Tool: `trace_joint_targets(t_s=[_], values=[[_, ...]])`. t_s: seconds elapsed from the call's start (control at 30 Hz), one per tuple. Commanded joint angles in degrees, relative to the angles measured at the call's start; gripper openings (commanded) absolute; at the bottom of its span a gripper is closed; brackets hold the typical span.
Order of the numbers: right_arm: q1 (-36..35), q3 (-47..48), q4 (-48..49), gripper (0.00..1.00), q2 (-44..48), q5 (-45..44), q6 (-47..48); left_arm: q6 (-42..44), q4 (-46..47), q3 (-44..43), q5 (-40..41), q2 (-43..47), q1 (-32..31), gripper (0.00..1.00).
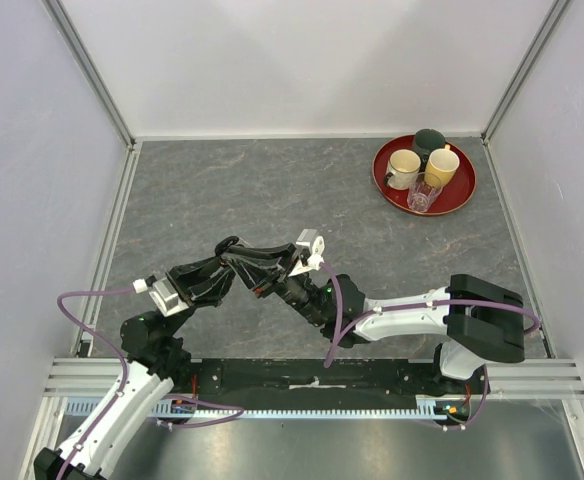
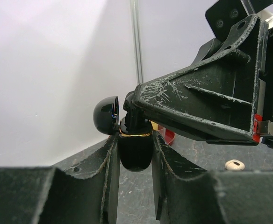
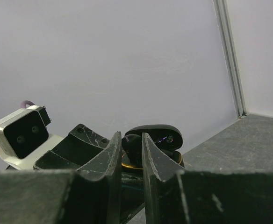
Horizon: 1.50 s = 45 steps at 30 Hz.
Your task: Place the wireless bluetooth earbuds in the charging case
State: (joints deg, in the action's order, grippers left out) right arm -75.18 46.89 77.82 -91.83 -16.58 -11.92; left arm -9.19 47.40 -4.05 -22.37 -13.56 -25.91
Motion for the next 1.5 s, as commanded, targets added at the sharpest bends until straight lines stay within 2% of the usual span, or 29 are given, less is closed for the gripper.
trace_joint_targets(t_s=[0.0, 0.27, 0.63, 0.77, 1.03, 1.23, 1.47], values=[[-0.32, -1.37, 16.93, 0.0, -0.19, -0.91, 0.5, -1.18, 8.06, -0.43, 3.91, 0.82, -0.1, 0.02], [-0.67, -0.75, 13.94, 0.0, 0.6, -2.75, 3.39, -0.74, 7.71, -0.51, 2.6, 0.91, -0.1, 0.02], [-1.73, 2.15, 2.26, 0.0, 3.14, -8.9, 7.88, 1.01, 5.96, -1.04, 0.05, 1.08, -0.1, 0.02], [-1.73, 4.17, -4.76, 0.0, 4.38, -8.56, 7.71, 2.33, 4.64, -1.57, -0.83, 1.26, -0.02, 0.02], [-2.08, 5.58, -11.28, 0.0, 6.14, -9.18, 8.06, 2.77, 4.37, -1.83, -1.18, 1.52, -0.02, 0.02], [-1.99, 4.08, -7.16, 0.0, 6.49, -6.37, 7.27, 2.77, 3.93, -1.66, -0.48, 1.52, -0.1, 0.02], [-2.17, 5.05, -8.03, 0.0, 6.84, -0.91, 2.79, 3.21, 3.23, -1.31, 1.8, 1.52, -0.1, 0.02]])
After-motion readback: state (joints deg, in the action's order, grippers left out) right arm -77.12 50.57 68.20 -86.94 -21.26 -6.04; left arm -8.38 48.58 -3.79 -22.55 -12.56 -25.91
